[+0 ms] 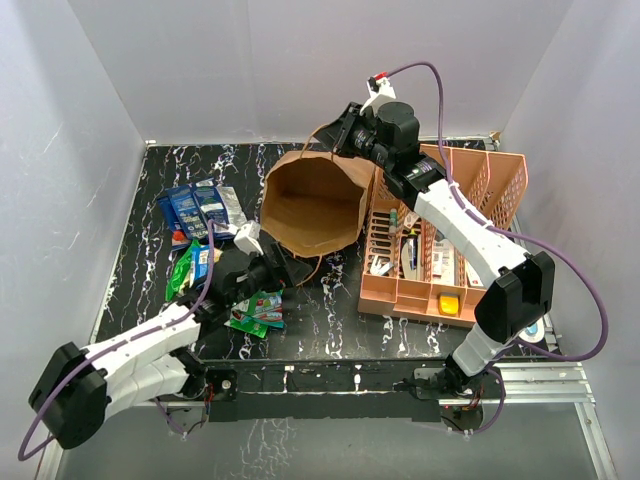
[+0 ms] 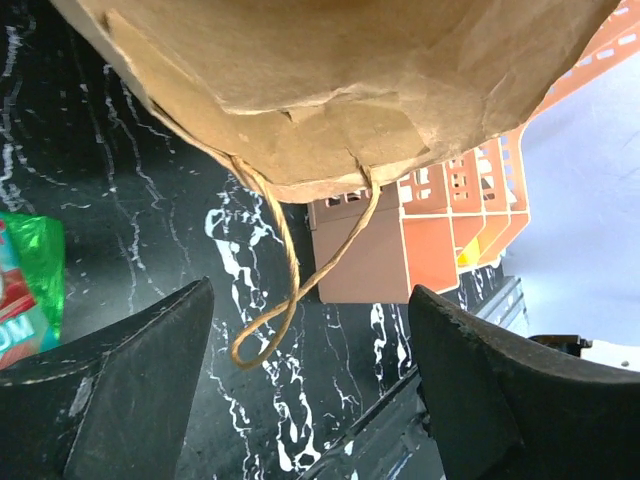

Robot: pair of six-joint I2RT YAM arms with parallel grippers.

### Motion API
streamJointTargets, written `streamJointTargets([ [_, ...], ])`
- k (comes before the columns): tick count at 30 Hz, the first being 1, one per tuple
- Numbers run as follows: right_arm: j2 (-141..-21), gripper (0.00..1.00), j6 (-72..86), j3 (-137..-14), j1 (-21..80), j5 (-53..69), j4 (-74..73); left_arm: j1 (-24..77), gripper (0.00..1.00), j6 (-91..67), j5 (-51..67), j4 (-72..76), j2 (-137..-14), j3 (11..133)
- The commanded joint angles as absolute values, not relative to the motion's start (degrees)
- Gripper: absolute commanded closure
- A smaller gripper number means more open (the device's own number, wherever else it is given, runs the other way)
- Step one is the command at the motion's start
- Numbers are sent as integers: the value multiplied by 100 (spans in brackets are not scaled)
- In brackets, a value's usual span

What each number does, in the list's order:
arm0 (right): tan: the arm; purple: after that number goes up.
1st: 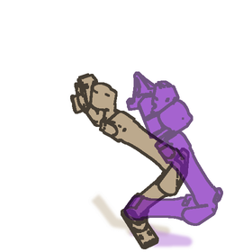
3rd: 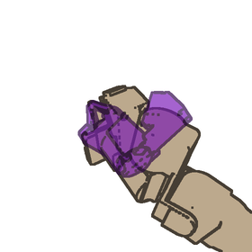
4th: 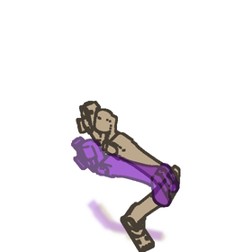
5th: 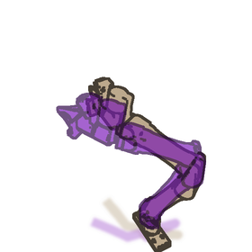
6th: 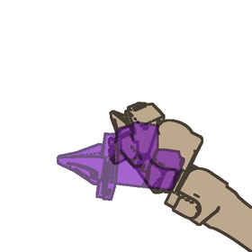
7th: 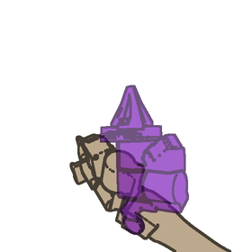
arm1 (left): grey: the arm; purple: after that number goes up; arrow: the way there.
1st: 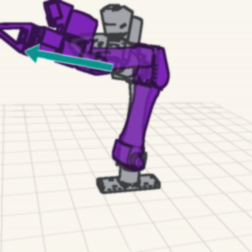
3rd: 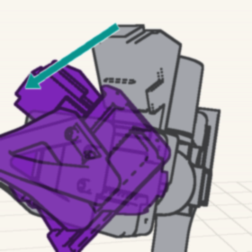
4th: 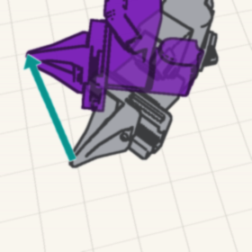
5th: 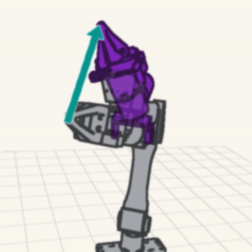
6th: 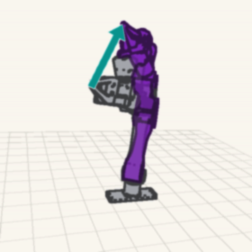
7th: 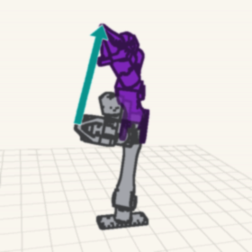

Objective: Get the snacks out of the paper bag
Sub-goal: Adjust the paper bag at the center of the board.

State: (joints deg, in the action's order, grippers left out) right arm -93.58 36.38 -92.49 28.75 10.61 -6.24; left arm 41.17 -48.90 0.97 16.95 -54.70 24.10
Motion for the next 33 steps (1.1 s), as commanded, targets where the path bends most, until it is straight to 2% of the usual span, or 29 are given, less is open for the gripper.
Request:
streamJointTargets([
  [1,-9059,93,3695,-9481,2835,1010,-352,4130,26,-4932,796,2619,-5855,2486],
  [3,-9032,93,3707,-9447,2839,1000,-343,4130,36,-4993,1065,2805,-6031,2471],
  [5,-9008,93,3697,-9395,2839,989,-334,4131,51,-4941,1206,2728,-6086,2539],
  [8,-8960,92,3640,-9333,2831,984,-335,4126,79,-4618,1201,2116,-5835,2866],
  [11,-8941,92,3561,-9299,2809,964,-358,4123,100,-4302,921,1187,-5530,3360],
  [14,-8952,85,3334,-9373,2772,1072,-437,4118,100,-4272,646,573,-5358,3857],
  [17,-8920,71,2914,-9507,2761,1108,-667,4101,100,-4157,628,206,-5448,4400],
  [22,-8700,26,2444,-9624,2675,984,-1099,4004,100,-4014,184,-779,-6079,5493],
  [25,-8543,5,2122,-9822,2639,678,-1572,3809,100,-3950,119,-1012,-6414,5948],
  [27,-8390,2,1878,-9993,2628,416,-1911,3601,100,-3985,259,-1087,-6602,6198],
  [33,-7765,2,1396,-10120,2622,-360,-2688,3252,100,-3964,461,-858,-7025,6737],
])
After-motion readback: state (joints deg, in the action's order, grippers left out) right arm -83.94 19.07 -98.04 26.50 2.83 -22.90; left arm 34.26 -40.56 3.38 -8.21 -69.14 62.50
